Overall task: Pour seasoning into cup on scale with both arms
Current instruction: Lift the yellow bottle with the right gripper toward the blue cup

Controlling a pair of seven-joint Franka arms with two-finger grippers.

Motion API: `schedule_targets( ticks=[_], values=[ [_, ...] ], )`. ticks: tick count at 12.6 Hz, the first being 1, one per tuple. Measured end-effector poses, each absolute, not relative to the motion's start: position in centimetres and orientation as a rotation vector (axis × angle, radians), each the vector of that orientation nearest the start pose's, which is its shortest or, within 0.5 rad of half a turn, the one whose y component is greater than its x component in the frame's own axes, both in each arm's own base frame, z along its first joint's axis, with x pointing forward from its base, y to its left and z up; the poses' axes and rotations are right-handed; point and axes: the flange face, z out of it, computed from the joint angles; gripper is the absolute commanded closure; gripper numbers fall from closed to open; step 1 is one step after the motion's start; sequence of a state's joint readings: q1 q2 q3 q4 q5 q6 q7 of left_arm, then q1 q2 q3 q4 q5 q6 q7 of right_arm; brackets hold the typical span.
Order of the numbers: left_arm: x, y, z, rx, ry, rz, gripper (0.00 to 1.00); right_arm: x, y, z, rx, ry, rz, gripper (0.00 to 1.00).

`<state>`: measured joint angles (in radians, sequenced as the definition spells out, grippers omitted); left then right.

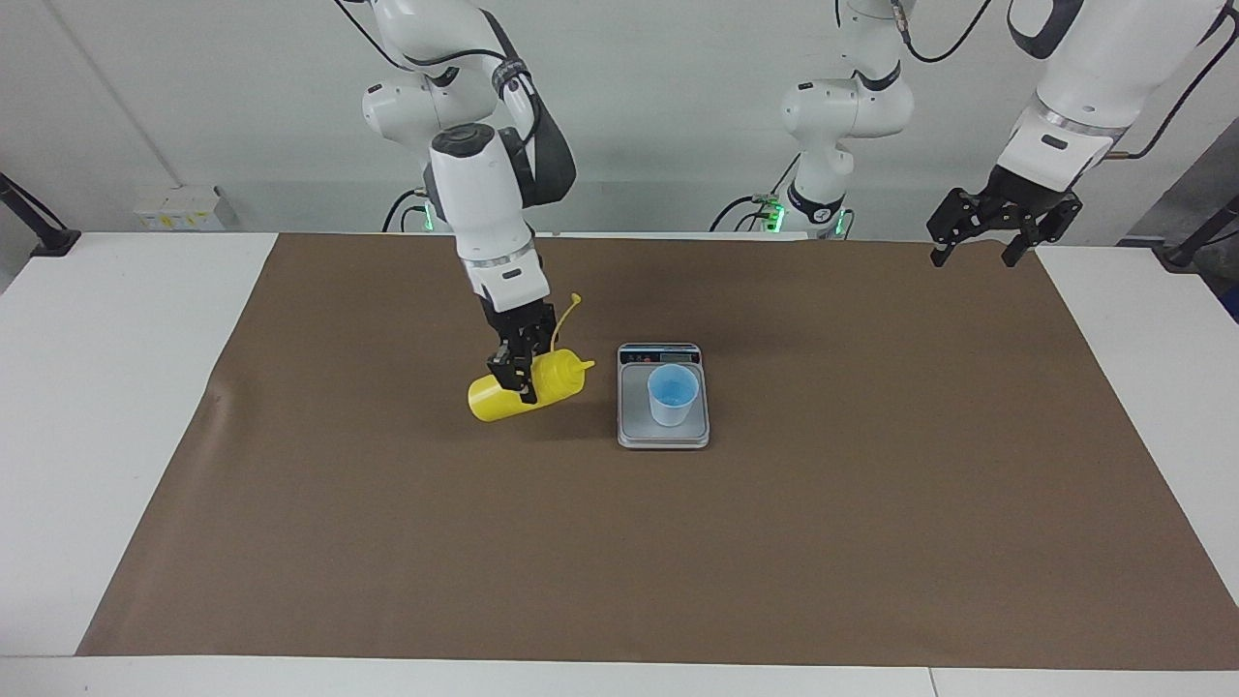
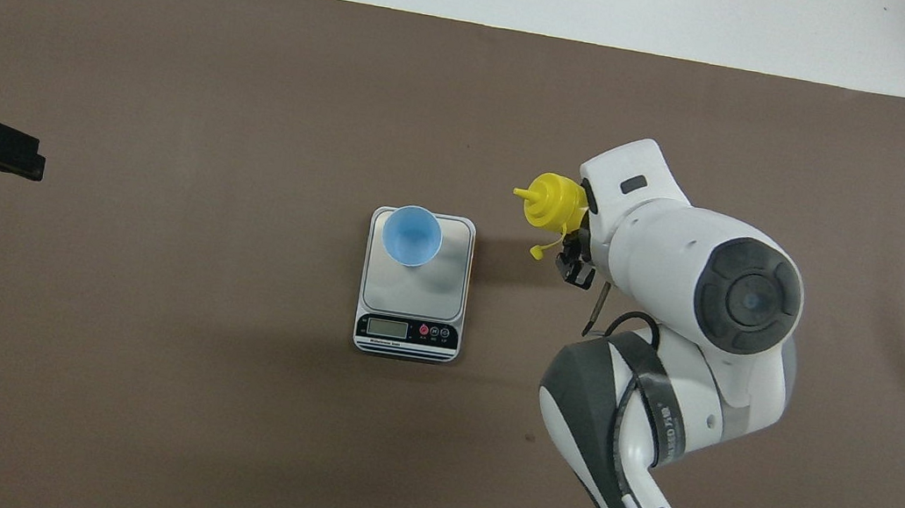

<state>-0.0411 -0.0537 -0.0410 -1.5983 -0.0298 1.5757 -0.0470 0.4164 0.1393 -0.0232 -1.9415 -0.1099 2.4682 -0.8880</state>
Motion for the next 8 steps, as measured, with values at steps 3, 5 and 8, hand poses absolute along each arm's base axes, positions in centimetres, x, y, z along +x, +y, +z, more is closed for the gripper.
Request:
schedule_targets(
  ticks=[3, 5, 8],
  values=[
    [53.6, -4.8, 64.1, -3.170, 0.056, -0.046, 0.00, 58.3, 27.5, 44.8, -2.543, -2.193, -0.479, 1.00],
    [53.6, -4.8, 64.1, -3.170, 0.056, -0.046, 0.00, 58.8, 29.0, 44.6, -2.560, -2.247, -0.413, 1.00],
    [53.6, -4.8, 64.1, -3.170, 0.056, -0.046, 0.00, 58.9, 30.4, 44.1, -2.553, -2.378, -0.350, 1.00]
  ],
)
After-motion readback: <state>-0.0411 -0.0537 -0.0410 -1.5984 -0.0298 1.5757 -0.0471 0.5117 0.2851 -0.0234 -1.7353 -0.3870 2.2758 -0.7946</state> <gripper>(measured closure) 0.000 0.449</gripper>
